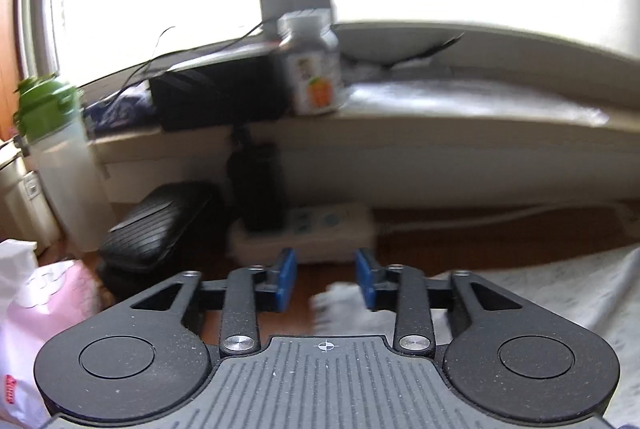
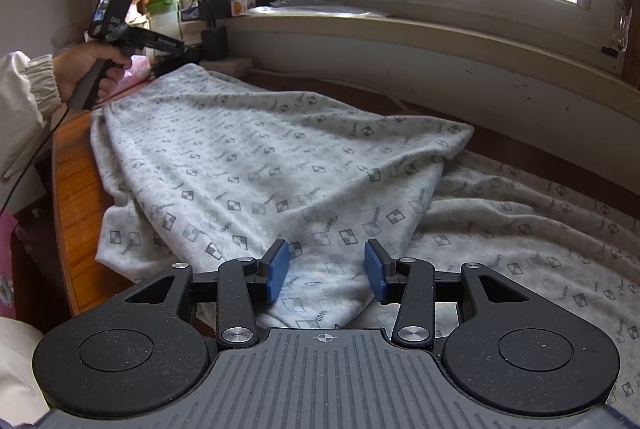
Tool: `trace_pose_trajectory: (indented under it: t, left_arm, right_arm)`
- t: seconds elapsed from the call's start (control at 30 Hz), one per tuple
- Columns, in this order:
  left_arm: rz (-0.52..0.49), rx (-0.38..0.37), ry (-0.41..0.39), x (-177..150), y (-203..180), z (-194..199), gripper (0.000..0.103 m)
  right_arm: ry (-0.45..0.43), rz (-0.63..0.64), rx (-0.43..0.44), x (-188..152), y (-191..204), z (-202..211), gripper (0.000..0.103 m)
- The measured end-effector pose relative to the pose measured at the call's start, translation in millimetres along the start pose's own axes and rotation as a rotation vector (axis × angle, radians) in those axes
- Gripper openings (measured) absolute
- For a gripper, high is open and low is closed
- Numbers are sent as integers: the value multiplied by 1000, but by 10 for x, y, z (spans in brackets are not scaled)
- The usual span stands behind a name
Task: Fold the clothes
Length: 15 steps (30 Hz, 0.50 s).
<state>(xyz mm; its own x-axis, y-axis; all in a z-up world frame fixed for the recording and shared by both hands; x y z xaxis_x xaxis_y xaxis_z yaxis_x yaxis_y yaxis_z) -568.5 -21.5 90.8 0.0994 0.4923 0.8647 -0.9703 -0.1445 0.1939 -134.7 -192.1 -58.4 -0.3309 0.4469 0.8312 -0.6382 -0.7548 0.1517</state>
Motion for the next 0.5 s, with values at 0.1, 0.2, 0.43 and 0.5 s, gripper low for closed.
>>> trace_pose_trajectory:
  t: [0.1,0.2,0.43,0.5]
  left_arm:
    - [-24,-84,-28,73,-284,106,43]
    - [-56,-193,-37,128,-738,196,43]
    - [-212,-492,-67,273,-1960,360,43]
    - [-266,-571,-68,319,-2282,373,43]
  right_arm:
    - [-3,-6,0,4,-7,8,44]
    - [-8,-12,-4,5,-11,18,46]
    - [-13,-24,-1,4,-27,27,47]
    - [-16,-24,-5,3,-22,32,47]
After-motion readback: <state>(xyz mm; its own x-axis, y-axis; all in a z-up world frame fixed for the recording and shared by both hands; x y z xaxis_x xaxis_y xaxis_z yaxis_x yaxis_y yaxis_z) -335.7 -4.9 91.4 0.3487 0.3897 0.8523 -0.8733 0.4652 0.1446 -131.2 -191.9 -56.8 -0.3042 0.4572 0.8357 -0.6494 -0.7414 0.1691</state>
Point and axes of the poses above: each gripper's, at about its wrist camera, not at the fingertips, and z roughly against the way its jaws point, y to its left, x to its top, the point moved 1 cm from there along -z, roughly the way its jaws point, and after that the axes turned 13 degrees about x, right-handed, at the moved point
